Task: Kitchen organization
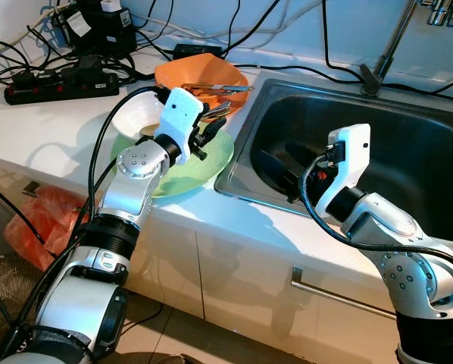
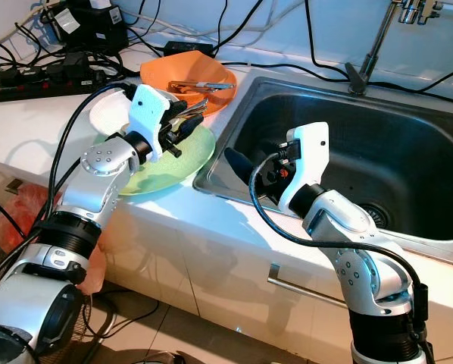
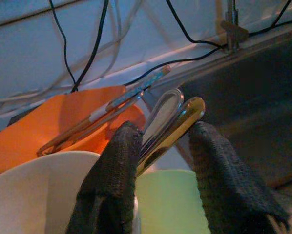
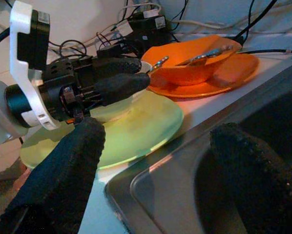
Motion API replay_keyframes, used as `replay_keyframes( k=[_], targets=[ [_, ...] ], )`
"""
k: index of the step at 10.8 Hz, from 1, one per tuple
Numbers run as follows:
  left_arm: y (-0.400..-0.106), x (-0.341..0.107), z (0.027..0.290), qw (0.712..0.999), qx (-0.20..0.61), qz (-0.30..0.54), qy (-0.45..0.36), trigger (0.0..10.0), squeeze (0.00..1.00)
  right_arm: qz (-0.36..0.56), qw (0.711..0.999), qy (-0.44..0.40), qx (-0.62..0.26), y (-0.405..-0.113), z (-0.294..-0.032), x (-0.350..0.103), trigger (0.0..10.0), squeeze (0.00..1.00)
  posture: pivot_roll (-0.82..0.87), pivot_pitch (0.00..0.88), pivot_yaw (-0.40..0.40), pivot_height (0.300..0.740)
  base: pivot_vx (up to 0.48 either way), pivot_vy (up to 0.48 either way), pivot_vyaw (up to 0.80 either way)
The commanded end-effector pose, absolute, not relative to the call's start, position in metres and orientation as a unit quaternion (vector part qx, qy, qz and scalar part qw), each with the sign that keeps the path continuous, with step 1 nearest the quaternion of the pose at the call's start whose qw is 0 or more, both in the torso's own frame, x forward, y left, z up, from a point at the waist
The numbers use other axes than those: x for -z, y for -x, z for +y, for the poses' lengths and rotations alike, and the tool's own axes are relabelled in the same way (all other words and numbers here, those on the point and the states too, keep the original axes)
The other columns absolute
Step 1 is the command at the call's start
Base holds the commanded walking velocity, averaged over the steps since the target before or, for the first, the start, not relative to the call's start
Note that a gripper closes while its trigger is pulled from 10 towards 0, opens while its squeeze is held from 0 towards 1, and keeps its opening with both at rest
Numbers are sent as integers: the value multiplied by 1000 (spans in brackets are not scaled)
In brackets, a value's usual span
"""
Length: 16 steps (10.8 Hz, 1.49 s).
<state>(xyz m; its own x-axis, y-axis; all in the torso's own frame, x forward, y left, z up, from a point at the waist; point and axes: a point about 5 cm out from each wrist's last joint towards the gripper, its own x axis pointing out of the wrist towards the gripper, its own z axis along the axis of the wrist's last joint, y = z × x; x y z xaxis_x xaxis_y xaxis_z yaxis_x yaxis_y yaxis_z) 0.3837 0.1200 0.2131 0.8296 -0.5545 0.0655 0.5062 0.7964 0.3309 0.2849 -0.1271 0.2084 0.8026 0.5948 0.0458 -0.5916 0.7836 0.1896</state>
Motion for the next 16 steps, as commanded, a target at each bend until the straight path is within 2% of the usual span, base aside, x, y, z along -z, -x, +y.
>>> replay_keyframes(
  k=[1, 11, 12, 16],
  targets=[
    [-385, -217, 122, 945, 278, -86, -150, 0, 0, 12, 946, -94, -311, -285, -128, -209, 10000, 0, 45, 62, 20, 740, 0, 0, 0],
    [-377, -239, 128, 940, 272, -131, -156, 0, 0, 2, 955, -76, -286, -296, -132, -208, 10000, 0, 58, 41, 5, 740, 0, 0, 0],
    [-371, -239, 125, 932, 285, -146, -170, 10000, 1000, 1, 956, -74, -285, -296, -132, -208, 10000, 0, 60, 41, 5, 740, 0, 0, 0],
    [-351, -225, 118, 902, 301, -193, -242, 10000, 1000, 11, 946, -93, -312, -292, -127, -206, 10000, 0, 61, 51, 5, 740, 0, 0, 0]
  ],
)
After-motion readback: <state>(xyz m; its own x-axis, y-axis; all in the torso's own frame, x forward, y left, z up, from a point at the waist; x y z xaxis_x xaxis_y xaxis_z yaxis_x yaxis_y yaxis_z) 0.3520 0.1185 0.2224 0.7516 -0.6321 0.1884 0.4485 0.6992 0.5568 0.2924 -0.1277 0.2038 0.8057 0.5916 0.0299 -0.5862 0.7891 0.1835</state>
